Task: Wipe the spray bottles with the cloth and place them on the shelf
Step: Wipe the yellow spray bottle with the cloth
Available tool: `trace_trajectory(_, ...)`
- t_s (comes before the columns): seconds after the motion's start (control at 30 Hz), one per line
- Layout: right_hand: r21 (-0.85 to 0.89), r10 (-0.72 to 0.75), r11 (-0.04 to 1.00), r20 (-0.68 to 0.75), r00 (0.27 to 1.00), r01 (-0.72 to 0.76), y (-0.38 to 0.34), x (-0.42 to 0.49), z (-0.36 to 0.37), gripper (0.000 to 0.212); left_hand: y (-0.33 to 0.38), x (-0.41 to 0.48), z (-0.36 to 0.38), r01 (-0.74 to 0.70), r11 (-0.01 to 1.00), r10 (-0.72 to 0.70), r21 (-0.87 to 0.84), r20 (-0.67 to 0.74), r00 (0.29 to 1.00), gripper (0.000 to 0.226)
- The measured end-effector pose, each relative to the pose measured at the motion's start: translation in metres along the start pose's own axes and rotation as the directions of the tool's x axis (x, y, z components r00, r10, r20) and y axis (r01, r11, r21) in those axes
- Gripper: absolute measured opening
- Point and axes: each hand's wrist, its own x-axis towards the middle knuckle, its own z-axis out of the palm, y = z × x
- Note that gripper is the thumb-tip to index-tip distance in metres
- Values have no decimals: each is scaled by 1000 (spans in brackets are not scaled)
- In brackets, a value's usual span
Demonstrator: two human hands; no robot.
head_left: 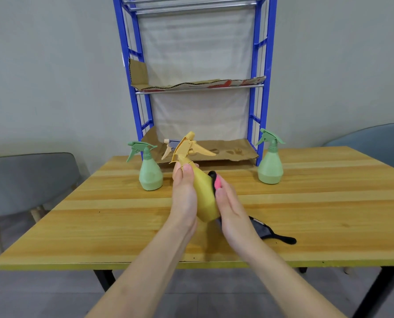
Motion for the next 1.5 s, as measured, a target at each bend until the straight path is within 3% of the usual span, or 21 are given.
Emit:
trace_trajectory(0.03, -157, -115, 981, -8, 993, 112, 1, -3, 2, 45, 1, -2, 2, -2, 1000, 2, 0, -8, 1000, 62)
trace_trajectory(0.1, -448, -336, 836, 38, 941, 317, 9, -7, 2, 51, 1, -2, 4, 10, 1000, -10, 10, -6, 1000, 70)
trace_trajectory(0.17, -503, -427, 765, 70, 902, 401, 15, -10, 1, 53, 1, -4, 5, -9, 999, 9, 38, -2, 1000, 68)
trace_trajectory(0.27, -254, -309, 918, 21, 951, 304, 11, -17, 2, 51, 3, -6, 6, -13, 999, 12, 50, 13, 1000, 59)
trace_trajectory(0.33, 6, -101, 995, 4, 995, 101, 2, -17, 1, 48, 9, -8, 6, -23, 999, 22, 33, 21, 1000, 53)
trace_trajectory(0.43, 372, 180, 913, 4, 984, -168, -13, -5, 0, 31, 15, -1, 6, -46, 999, 46, -16, 11, 999, 41)
trace_trajectory(0.5, 482, 232, 853, -10, 973, -199, -16, 2, 1, 26, 20, 2, 9, -68, 998, 68, 4, -2, 998, 38)
trace_trajectory(0.57, 495, 177, 855, -2, 984, -153, -21, 2, 0, 35, 22, 4, 12, -68, 995, 71, 77, -31, 997, 45)
trace_trajectory(0.67, 205, -12, 978, -78, 997, 28, -24, -2, -2, 38, 17, 1, 15, -54, 982, 57, 180, -12, 998, 88)
trace_trajectory(0.7, 52, -106, 992, -122, 987, 113, -19, -2, -2, 40, 14, 2, 15, -49, 980, 53, 191, -18, 998, 91)
trace_trajectory(0.83, -423, -448, 826, -89, 890, 374, 6, -3, 2, 54, 16, 1, 19, -53, 989, 57, 141, -29, 998, 42)
trace_trajectory(0.93, -519, -556, 707, 13, 831, 480, 9, -4, -2, 56, 20, -3, 19, -69, 992, 71, 104, -11, 997, 50)
trace_trajectory(1.0, -450, -521, 763, -1, 854, 465, 4, -5, -1, 53, 18, -3, 17, -99, 991, 102, 93, -28, 994, 63)
trace_trajectory(1.07, -298, -407, 878, -54, 912, 374, -4, -9, 1, 49, 18, -3, 16, -149, 983, 154, 107, -33, 988, 56)
trace_trajectory(1.13, 36, -186, 981, -72, 980, 189, -11, -11, 1, 47, 18, -1, 16, -177, 979, 180, 102, -25, 983, 48)
trace_trajectory(1.2, 381, 16, 925, -3, 1000, -13, -19, -10, -1, 50, 20, -1, 15, -147, 987, 148, 65, 1, 989, 45)
trace_trajectory(1.3, 498, 92, 862, 36, 995, -98, -16, -4, -2, 50, 18, 1, 15, -108, 994, 108, 14, -28, 994, 55)
trace_trajectory(1.4, 113, -79, 990, -91, 993, 89, -16, -4, -1, 47, 10, 1, 18, -98, 988, 108, 119, -81, 991, 60)
trace_trajectory(1.5, -265, -322, 922, -113, 940, 284, -3, -3, 0, 50, -1, 0, 18, -48, 994, 59, 101, -112, 992, 85)
